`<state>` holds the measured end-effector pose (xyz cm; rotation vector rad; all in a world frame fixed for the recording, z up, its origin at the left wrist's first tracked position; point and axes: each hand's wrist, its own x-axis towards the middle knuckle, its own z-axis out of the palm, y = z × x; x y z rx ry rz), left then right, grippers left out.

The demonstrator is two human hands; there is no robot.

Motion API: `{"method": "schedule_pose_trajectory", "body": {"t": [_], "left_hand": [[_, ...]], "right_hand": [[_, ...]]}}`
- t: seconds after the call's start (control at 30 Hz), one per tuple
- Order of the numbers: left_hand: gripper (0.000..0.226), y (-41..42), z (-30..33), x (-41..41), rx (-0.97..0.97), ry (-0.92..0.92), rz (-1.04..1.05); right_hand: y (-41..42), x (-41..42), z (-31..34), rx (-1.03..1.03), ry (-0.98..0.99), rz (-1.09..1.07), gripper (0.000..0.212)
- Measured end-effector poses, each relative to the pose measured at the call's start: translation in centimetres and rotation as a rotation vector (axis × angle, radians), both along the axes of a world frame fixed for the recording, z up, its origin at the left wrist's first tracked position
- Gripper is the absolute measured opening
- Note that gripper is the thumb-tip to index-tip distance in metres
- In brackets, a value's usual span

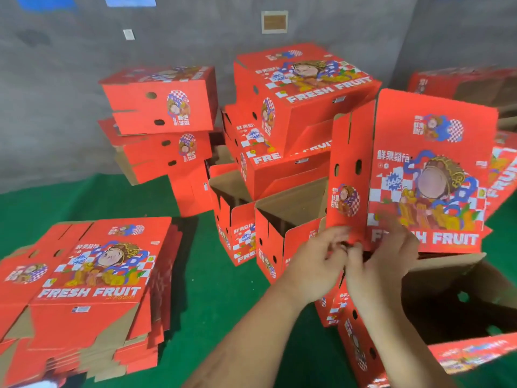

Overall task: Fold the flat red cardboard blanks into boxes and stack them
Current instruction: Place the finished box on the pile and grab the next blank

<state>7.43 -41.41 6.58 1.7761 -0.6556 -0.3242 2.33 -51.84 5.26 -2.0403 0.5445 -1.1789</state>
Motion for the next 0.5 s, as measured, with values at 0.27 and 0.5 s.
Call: {"method": "schedule_pose_trajectory", "body": {"t": [0.27,0.5], "left_hand": [[0.023,5.3,-1.0,1.7,-0.255,0.129,0.331],[0.026,13.8,-3.9,3.8,-0.332,0.127,0.600]], "right_hand": [[4.7,2.4,-2.0,-0.205,0.080,0.296,0.051],[11.5,6.2,-3.3,-0.190,0.205,0.544,0.062]]}}
